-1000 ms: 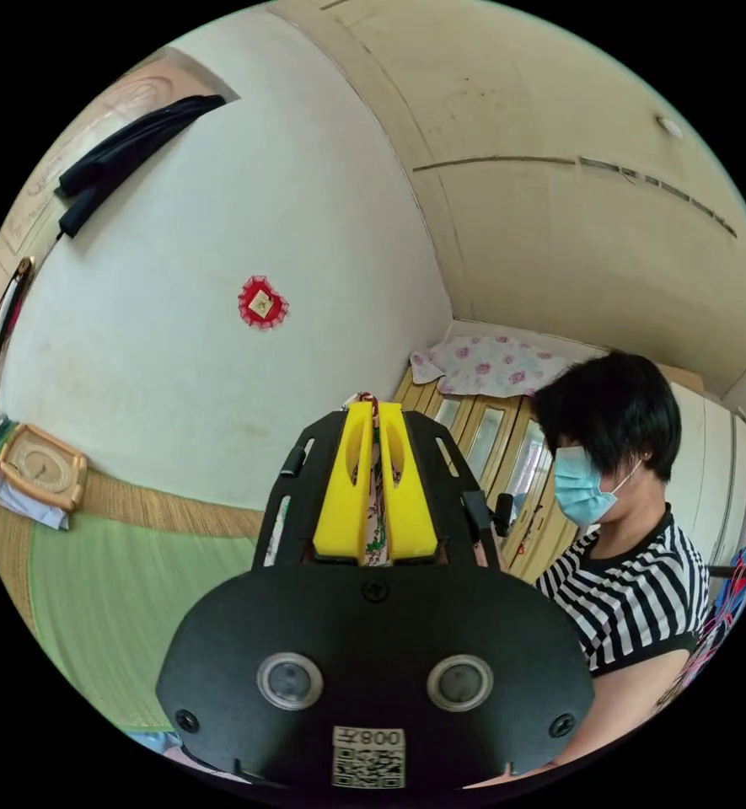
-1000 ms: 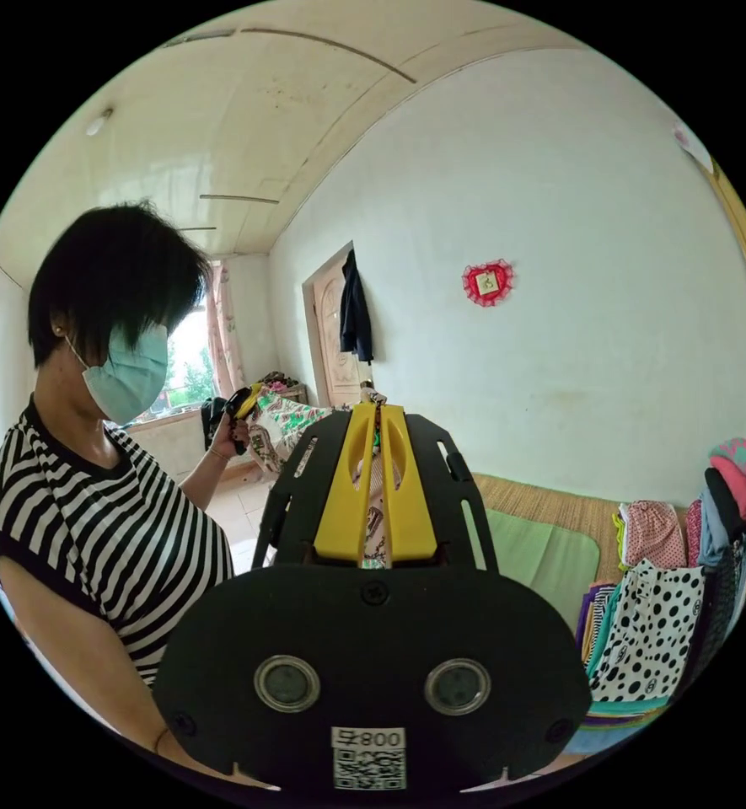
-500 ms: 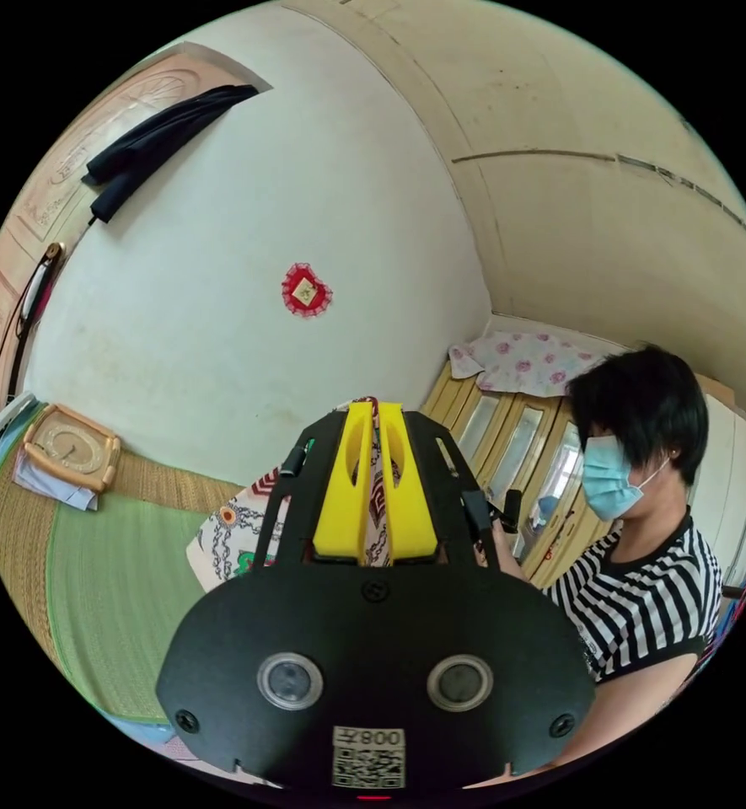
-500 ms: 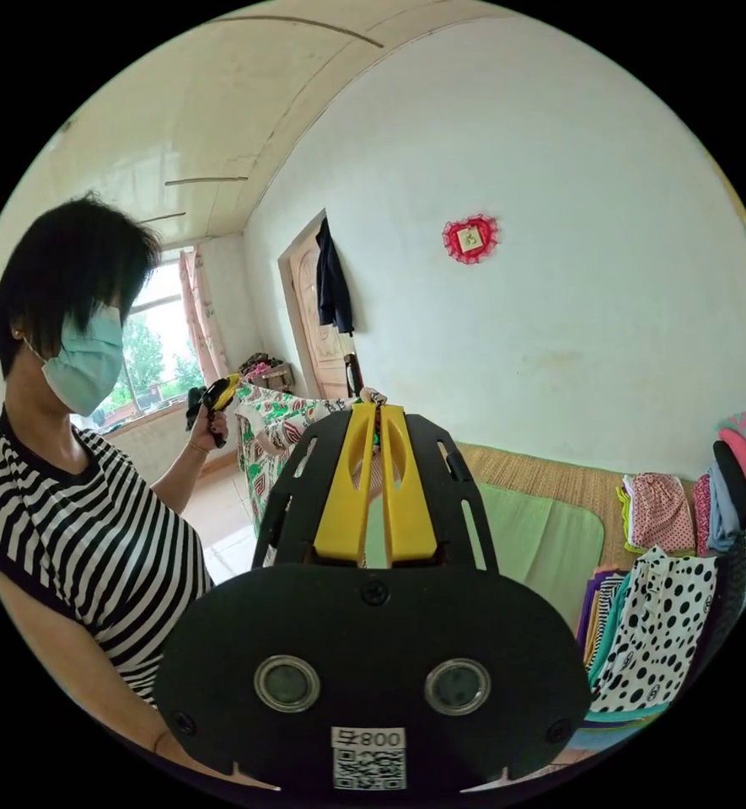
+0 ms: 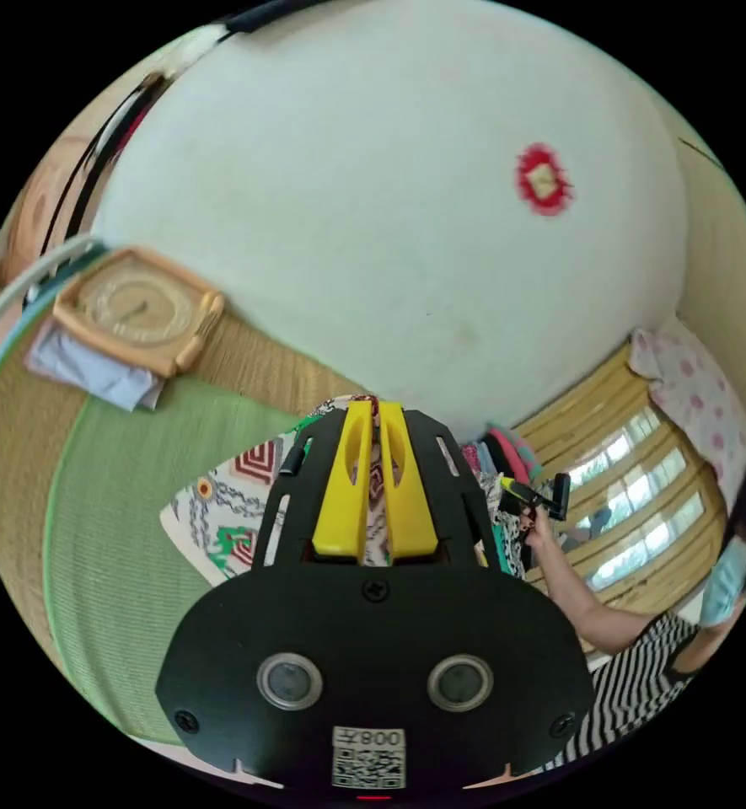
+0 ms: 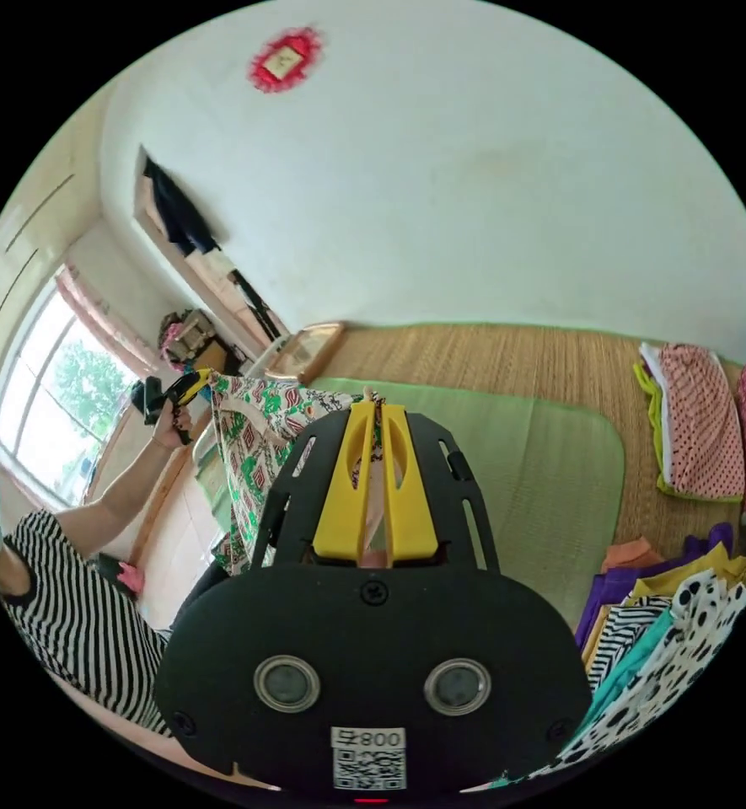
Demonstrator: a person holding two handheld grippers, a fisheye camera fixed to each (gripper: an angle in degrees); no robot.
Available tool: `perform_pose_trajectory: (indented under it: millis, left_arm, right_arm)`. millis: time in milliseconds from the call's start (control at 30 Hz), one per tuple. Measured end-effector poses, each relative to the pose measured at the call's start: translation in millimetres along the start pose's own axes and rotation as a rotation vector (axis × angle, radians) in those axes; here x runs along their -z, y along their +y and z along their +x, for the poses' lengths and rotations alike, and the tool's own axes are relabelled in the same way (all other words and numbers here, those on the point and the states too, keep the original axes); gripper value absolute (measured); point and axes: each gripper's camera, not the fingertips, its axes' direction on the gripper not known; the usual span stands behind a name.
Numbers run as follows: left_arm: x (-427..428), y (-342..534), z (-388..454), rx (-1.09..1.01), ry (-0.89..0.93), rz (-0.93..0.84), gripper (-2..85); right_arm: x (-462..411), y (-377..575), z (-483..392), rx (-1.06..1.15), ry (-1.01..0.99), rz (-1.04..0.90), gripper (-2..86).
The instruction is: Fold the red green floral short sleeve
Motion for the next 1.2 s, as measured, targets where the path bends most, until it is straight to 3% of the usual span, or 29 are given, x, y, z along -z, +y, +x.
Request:
perform_pose_trajectory:
  millis: [167, 333, 500, 767, 900, 967, 1067, 1200]
  left_arm:
    - [-71, -10, -68, 0.118, -0.106, -0.104, 2.8]
    - [-89, 8, -105, 0.074, -0.131, -0.169, 2.8]
    - [-100, 19, -131, 0.074, -0.287, -0.28, 2.2]
    - [-158, -3, -157, 0.021, -0.513, -0.478, 0.5]
    - [-154, -29, -165, -0.042, -0.783, -0.449, 0.3]
    - [-140, -41, -175, -0.007, -0.822, -0.39, 0.3]
    - [-127, -54, -179, -0.011, -0.776, -0.312, 0.7]
    - [-169, -53, -163, -0.124, -0.413, -0.349, 2.5]
  right_arm:
    - [-94, -27, 84, -0.219, 0.094, -0.146, 0.3]
    - [-152, -2, 77, -0.099, -0.016, -0.2, 0.3]
    - [-226, 33, 54, -0.01, 0.112, -0.361, -0.1]
    - [-277, 31, 48, 0.055, 0.307, -0.451, -0.5]
    - [-283, 20, 57, 0.09, 0.419, -0.486, -0.5]
    - [-282, 15, 69, 0.071, 0.506, -0.501, -0.5]
    - [-275, 12, 84, 0.01, 0.51, -0.479, -0.3]
    - [-275, 7, 59, 0.033, 0.353, -0.357, 0.7]
